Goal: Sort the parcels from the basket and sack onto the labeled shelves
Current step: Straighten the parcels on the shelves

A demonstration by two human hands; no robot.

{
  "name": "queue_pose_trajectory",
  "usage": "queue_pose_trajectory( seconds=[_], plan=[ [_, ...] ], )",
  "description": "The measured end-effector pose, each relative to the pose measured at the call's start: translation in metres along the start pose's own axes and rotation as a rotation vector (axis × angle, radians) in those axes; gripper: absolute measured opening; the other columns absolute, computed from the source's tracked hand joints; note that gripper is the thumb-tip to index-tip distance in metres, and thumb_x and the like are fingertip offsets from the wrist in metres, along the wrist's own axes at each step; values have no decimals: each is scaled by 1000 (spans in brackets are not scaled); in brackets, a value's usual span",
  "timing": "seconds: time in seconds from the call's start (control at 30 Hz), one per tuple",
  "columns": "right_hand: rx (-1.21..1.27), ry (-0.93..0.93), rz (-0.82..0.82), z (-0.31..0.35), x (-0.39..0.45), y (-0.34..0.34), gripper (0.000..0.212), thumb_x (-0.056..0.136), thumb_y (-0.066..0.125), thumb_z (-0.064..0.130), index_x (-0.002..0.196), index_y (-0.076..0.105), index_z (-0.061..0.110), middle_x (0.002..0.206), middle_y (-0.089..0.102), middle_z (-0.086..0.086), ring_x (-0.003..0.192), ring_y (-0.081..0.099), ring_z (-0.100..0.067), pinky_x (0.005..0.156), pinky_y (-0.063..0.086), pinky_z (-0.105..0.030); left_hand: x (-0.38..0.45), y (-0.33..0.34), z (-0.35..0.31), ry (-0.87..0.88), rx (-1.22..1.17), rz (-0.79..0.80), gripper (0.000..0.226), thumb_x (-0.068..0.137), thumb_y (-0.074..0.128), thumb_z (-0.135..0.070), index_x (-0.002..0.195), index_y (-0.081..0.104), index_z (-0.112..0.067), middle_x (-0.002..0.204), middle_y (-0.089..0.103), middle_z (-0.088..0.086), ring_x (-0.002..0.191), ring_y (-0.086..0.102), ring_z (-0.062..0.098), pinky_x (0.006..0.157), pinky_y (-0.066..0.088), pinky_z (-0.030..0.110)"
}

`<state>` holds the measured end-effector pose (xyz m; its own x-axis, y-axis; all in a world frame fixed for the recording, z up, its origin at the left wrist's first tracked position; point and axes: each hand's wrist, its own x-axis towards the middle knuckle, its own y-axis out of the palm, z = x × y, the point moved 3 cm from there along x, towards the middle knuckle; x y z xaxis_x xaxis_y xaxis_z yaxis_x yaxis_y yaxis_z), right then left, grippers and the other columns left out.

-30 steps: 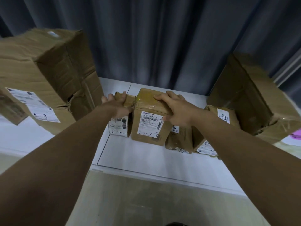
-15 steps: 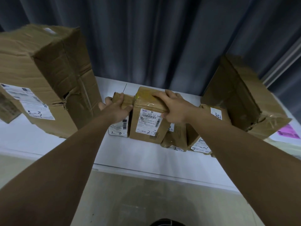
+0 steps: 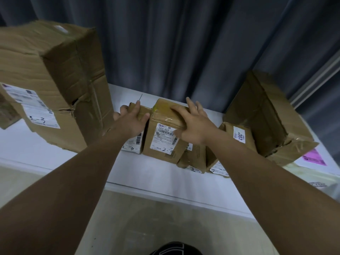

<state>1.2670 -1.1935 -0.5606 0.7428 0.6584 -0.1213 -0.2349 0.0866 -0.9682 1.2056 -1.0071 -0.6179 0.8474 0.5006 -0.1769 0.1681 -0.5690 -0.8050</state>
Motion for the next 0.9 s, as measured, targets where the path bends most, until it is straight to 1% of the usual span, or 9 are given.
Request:
queue_pose_trajectory(
  seconds=[0.13, 0.23, 0.33, 0.4, 0.47, 0.53, 0.63, 0.77, 0.9],
  plan=[
    [18, -68, -105, 21, -6, 1, 75, 90, 61, 36, 150, 17, 39, 163, -11, -1, 149, -16, -29, 120, 1, -48, -18, -11, -4, 41, 68, -105, 61, 100, 29, -51, 153, 5, -34, 160, 3, 6, 143, 10, 41, 111, 24, 53],
    [42, -130, -167, 48, -8, -4, 73, 92, 57, 36, 151, 15, 40, 164, -11, 4, 150, -15, -22, 121, 6, -49, -37, -25, 0, 128, 103, -216, 56, 100, 37, -39, 152, 19, -26, 153, 25, 12, 133, 34, 39, 101, 39, 50],
    [41, -202, -167, 85, -4, -13, 74, 97, 52, 34, 153, 5, 42, 163, -13, 5, 150, -15, -20, 120, 6, -46, -58, -50, 16, 209, 55, -313, 36, 100, 37, -34, 130, 52, -20, 117, 61, 11, 105, 59, 34, 86, 50, 42],
    [48, -266, -171, 115, 3, -20, 73, 100, 49, 37, 152, -1, 45, 163, -15, 5, 149, -15, -21, 122, 4, -45, -73, -74, 32, 220, -9, -385, 32, 101, 37, -35, 106, 60, -14, 90, 65, 7, 88, 62, 32, 73, 49, 36],
    [69, -322, -186, 145, 12, -26, 73, 100, 48, 42, 152, -2, 45, 163, -14, 3, 150, -15, -24, 122, 5, -46, -85, -100, 51, 174, -72, -490, 29, 101, 40, -36, 93, 56, -13, 78, 57, 3, 78, 58, 27, 64, 39, 32],
    [118, -363, -204, 176, 22, -32, 77, 97, 51, 48, 153, -1, 44, 163, -14, 2, 150, -14, -25, 122, 6, -49, -96, -128, 73, 126, -150, -687, 25, 97, 48, -39, 90, 50, -15, 83, 53, 2, 85, 54, 26, 67, 39, 33],
    [166, -416, -256, 224, 36, -41, 99, 83, 65, 60, 153, -3, 44, 162, -19, 2, 148, -20, -26, 121, 3, -52, -101, -160, 108, 0, -297, -912, 40, 92, 56, -45, 113, 49, -11, 117, 47, 10, 115, 40, 28, 95, 34, 39],
    [193, -405, -298, 258, 59, -45, 124, 61, 79, 67, 153, -1, 44, 161, -21, 0, 146, -23, -32, 117, -7, -56, -82, -186, 131, -195, -682, -781, 72, 94, 48, -52, 151, 20, -18, 156, 18, 11, 143, 17, 30, 115, 17, 41],
    [161, -425, -234, 264, 78, -29, 111, 62, 82, 61, 152, 18, 42, 163, -7, 5, 147, -19, -34, 117, -6, -60, -57, -189, 153, -144, -873, -588, 77, 94, 41, -59, 154, 4, -27, 160, 13, 6, 146, 19, 28, 118, 19, 47]
  ],
)
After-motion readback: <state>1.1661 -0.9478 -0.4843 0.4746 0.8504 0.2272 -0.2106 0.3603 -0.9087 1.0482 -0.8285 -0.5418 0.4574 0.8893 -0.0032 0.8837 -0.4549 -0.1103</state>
